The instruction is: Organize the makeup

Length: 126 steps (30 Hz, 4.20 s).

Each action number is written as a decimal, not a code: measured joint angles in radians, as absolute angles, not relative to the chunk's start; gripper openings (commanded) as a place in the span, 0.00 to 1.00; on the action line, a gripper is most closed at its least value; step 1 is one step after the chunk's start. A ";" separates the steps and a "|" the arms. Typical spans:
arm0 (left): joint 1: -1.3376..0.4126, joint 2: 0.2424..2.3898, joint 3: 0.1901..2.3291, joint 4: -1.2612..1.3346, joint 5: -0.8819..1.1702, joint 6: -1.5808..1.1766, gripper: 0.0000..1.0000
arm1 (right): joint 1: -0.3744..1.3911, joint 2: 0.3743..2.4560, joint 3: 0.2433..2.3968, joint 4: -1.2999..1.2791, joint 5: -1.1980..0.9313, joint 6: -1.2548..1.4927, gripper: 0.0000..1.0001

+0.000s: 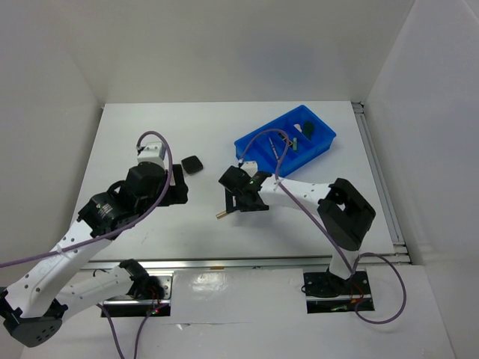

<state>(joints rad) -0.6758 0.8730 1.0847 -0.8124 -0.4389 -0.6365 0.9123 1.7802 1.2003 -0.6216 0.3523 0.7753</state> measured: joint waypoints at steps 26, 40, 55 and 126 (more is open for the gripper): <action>-0.676 0.864 1.085 -0.830 -0.441 -0.642 0.93 | 0.818 1.922 1.317 -0.577 0.352 0.726 1.00; -0.676 0.868 1.078 -0.828 -0.442 -0.656 0.93 | 0.788 1.962 1.319 -0.533 0.338 0.706 0.87; -0.676 0.871 1.077 -0.828 -0.468 -0.657 0.93 | 0.820 1.968 1.408 -0.496 0.312 0.677 0.61; -0.676 0.853 1.102 -0.770 -0.579 -0.640 0.92 | 0.860 1.649 1.234 -0.600 0.305 0.860 0.83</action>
